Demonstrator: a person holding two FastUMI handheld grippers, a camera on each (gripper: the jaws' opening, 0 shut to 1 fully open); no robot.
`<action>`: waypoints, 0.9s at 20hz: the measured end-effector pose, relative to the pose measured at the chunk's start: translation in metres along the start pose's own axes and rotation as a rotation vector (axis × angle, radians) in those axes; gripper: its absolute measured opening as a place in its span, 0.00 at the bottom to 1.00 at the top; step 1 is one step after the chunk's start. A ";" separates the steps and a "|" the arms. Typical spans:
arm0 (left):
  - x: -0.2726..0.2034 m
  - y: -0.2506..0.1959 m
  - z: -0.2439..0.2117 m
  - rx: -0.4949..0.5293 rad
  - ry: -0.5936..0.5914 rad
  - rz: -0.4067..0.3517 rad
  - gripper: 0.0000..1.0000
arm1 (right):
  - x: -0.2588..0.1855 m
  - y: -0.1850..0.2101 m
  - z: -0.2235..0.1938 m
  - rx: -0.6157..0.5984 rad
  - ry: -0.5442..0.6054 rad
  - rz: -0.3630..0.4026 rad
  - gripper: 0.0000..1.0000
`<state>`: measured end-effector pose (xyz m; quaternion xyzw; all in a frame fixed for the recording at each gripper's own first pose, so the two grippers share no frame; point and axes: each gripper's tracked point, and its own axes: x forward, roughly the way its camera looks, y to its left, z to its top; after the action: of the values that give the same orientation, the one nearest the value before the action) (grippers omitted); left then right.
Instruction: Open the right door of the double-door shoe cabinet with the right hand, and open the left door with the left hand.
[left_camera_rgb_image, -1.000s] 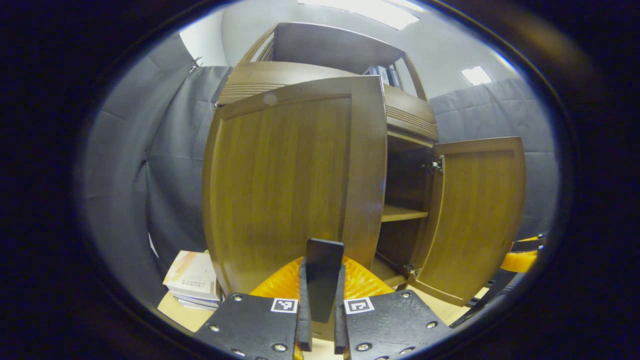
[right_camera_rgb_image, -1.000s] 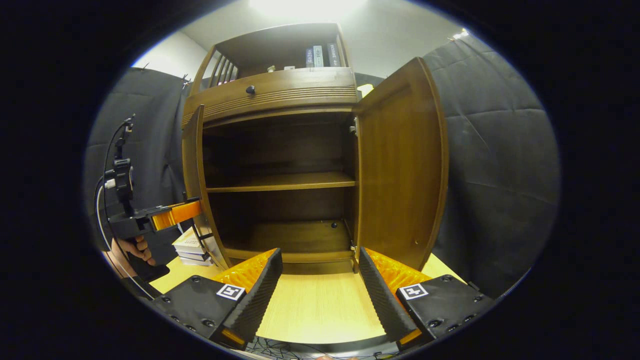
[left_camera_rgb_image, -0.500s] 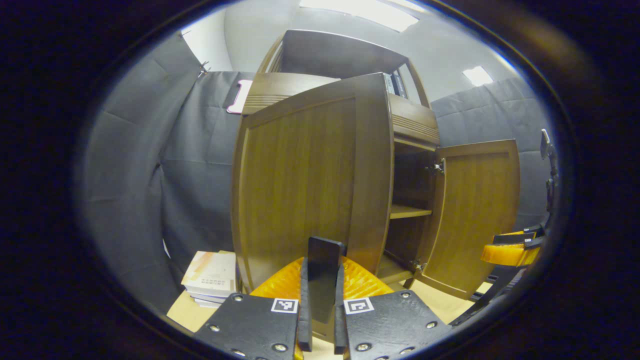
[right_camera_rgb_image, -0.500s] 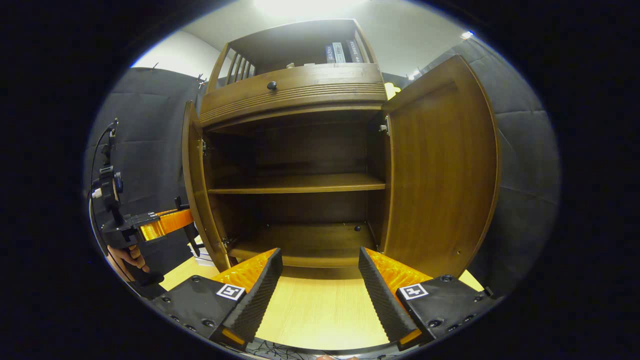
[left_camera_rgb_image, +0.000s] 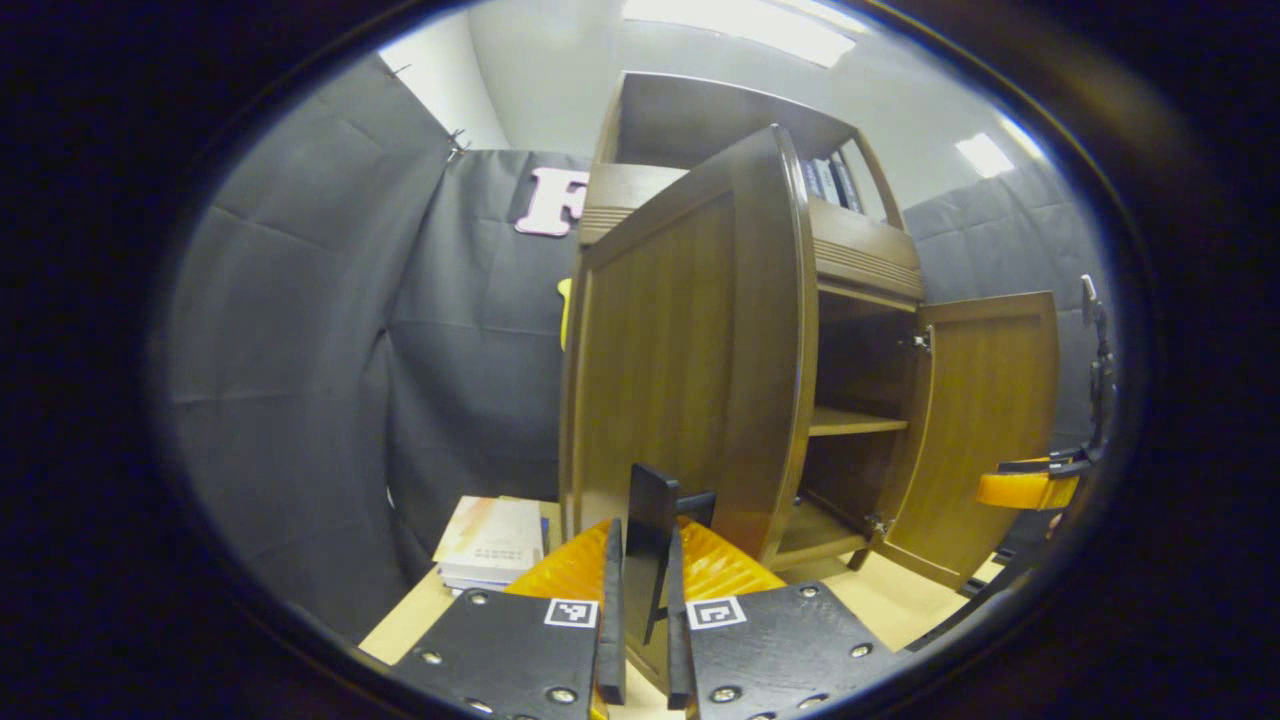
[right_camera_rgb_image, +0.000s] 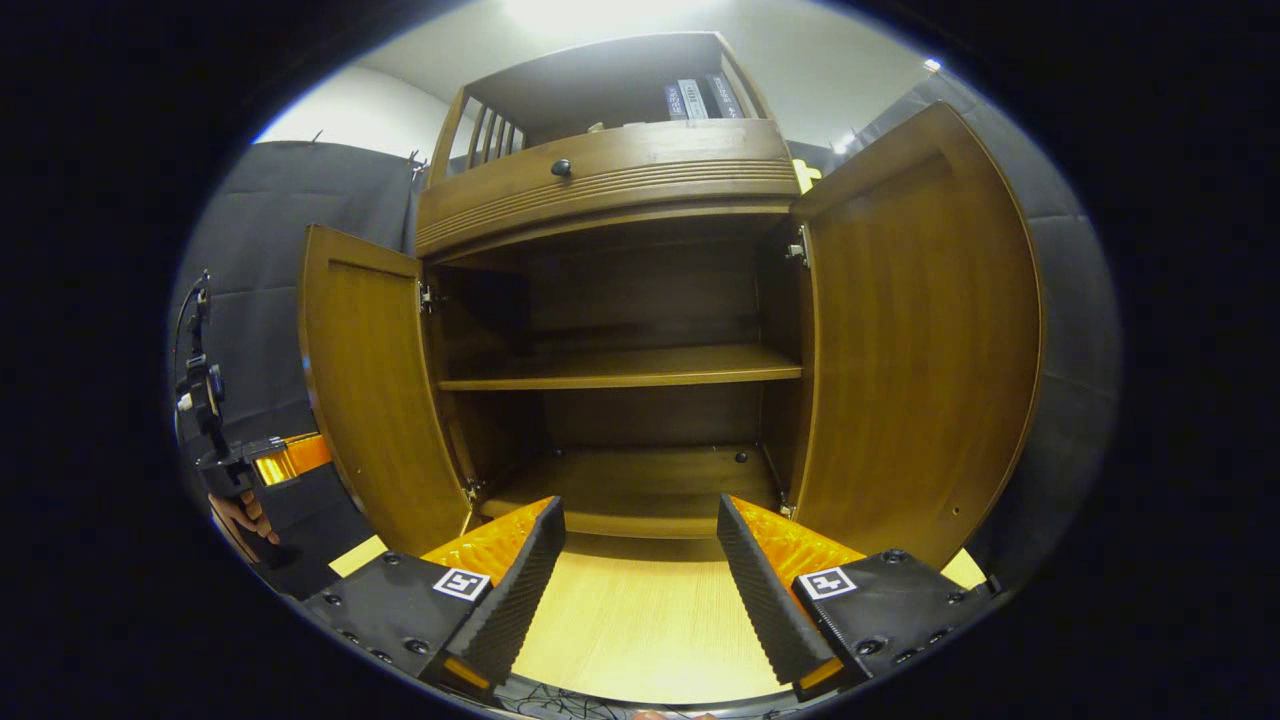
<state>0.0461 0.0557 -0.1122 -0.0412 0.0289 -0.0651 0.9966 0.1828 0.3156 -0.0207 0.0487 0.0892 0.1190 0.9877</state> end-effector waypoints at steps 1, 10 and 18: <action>-0.003 0.012 0.002 0.010 -0.007 0.005 0.20 | 0.000 0.001 0.002 -0.005 0.005 0.009 0.93; -0.015 0.107 0.009 0.061 -0.031 0.005 0.19 | 0.006 0.008 0.010 -0.101 0.041 0.044 0.93; -0.018 0.121 0.011 0.073 -0.021 -0.003 0.19 | 0.013 -0.005 0.030 -0.107 -0.004 0.000 0.94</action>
<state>0.0441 0.1785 -0.1104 -0.0056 0.0162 -0.0669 0.9976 0.2018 0.3121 0.0063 -0.0039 0.0805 0.1235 0.9891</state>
